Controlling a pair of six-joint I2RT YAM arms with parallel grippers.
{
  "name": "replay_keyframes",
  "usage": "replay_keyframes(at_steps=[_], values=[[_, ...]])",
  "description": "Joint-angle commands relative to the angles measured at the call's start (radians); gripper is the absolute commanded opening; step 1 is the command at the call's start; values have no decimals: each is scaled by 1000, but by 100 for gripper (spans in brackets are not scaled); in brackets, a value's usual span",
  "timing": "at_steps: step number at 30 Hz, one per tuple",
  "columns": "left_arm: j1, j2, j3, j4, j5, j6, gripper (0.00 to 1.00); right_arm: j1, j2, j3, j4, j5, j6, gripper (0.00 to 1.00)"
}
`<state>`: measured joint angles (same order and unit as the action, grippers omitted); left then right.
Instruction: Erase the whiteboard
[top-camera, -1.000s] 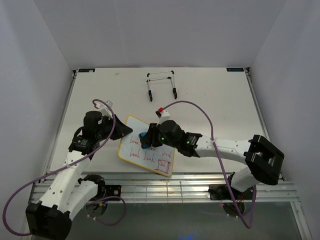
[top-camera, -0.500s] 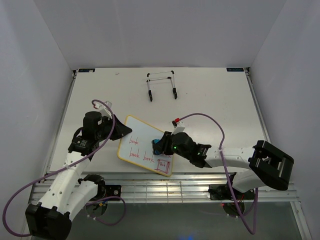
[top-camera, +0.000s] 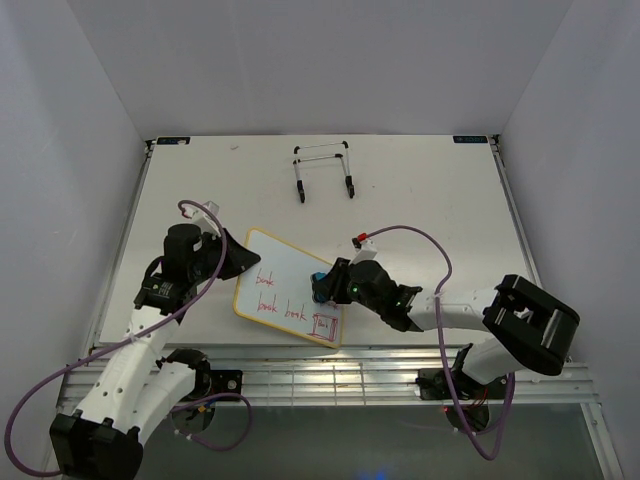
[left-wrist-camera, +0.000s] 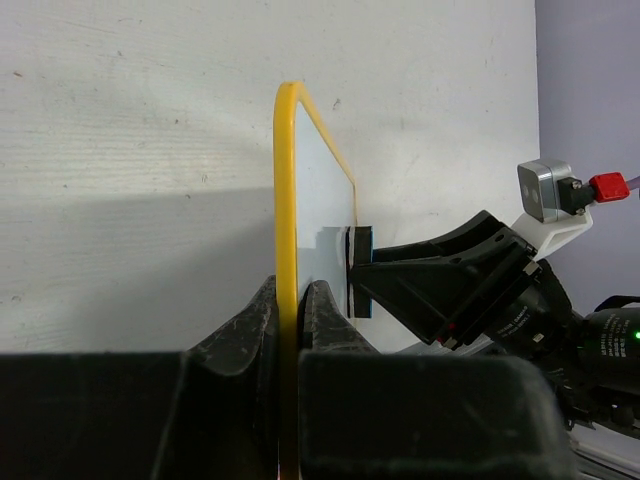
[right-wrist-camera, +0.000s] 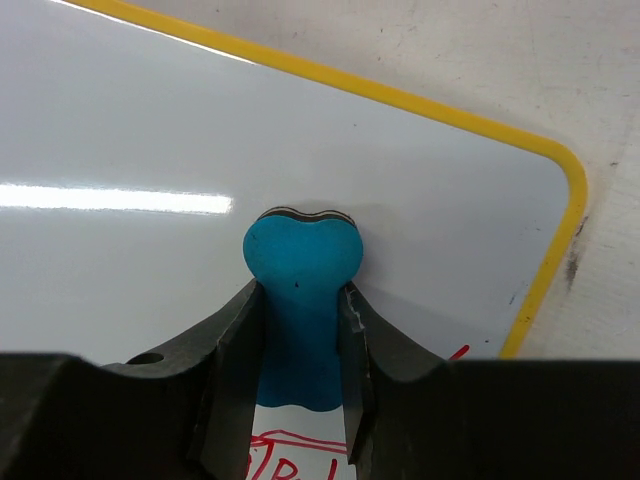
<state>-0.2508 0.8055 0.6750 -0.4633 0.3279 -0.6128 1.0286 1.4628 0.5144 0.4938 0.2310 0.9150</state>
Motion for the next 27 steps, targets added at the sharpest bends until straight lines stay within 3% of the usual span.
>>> replay_keyframes(at_steps=[1,20,27], values=[[-36,-3,-9,-51,-55,117,0,10,165,-97,-382,-58,-67,8],[-36,-29,0,-81,-136,96,0,-1,47,-229,-373,-64,-64,8],[-35,-19,-5,-72,-112,96,0,24,-18,-150,-368,-102,-87,8]])
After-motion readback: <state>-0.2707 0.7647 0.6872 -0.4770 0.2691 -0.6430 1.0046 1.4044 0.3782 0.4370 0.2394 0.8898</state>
